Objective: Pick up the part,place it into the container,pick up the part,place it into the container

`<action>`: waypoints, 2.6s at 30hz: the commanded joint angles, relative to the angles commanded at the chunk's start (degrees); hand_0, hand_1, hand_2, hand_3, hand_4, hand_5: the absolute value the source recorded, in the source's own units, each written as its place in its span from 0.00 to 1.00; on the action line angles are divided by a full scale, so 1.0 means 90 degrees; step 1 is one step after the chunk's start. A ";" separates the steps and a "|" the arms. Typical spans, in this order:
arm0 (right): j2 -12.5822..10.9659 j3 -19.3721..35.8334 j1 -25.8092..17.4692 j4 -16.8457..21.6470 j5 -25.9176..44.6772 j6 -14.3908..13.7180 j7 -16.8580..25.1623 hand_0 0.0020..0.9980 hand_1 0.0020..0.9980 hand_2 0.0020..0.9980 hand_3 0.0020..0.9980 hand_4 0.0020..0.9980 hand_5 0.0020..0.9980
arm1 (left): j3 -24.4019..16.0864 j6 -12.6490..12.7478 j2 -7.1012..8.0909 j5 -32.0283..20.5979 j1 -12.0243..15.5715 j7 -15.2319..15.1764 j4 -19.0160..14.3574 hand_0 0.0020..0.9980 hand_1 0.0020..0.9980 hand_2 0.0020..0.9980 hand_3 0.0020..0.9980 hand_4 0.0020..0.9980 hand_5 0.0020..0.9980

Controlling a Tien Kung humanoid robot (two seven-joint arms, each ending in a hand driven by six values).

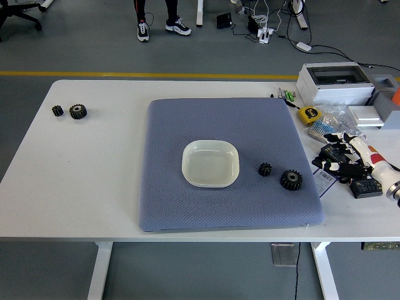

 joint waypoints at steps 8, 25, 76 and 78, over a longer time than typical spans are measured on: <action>0.0009 -0.0705 0.0426 0.0090 -0.1206 0.0315 0.0004 0.75 0.79 0.84 0.86 1.00 0.39 | 0.0092 0.0006 0.0013 -0.0080 0.0003 -0.0019 0.0000 0.68 0.67 0.63 0.56 0.58 0.53; 0.0280 -0.1824 0.1325 -0.0537 -0.1545 0.0347 -0.0035 0.67 0.72 0.77 0.78 1.00 0.33 | 0.0298 0.0063 0.0033 -0.0265 -0.0010 -0.0083 0.0000 0.67 0.66 0.63 0.56 0.57 0.53; 0.0185 -0.2148 0.1604 -0.0774 -0.1577 0.0163 -0.0127 0.27 0.45 0.50 0.52 0.84 0.23 | -0.0106 0.0083 0.0013 0.0131 -0.0157 0.0011 0.0000 0.67 0.66 0.63 0.56 0.57 0.54; 0.0119 -0.2051 0.1539 -0.0558 -0.1748 0.0133 -0.0198 0.27 0.45 0.50 0.52 0.84 0.23 | -0.0085 0.0089 0.0011 0.0084 -0.0161 0.0002 0.0000 0.67 0.66 0.63 0.56 0.57 0.54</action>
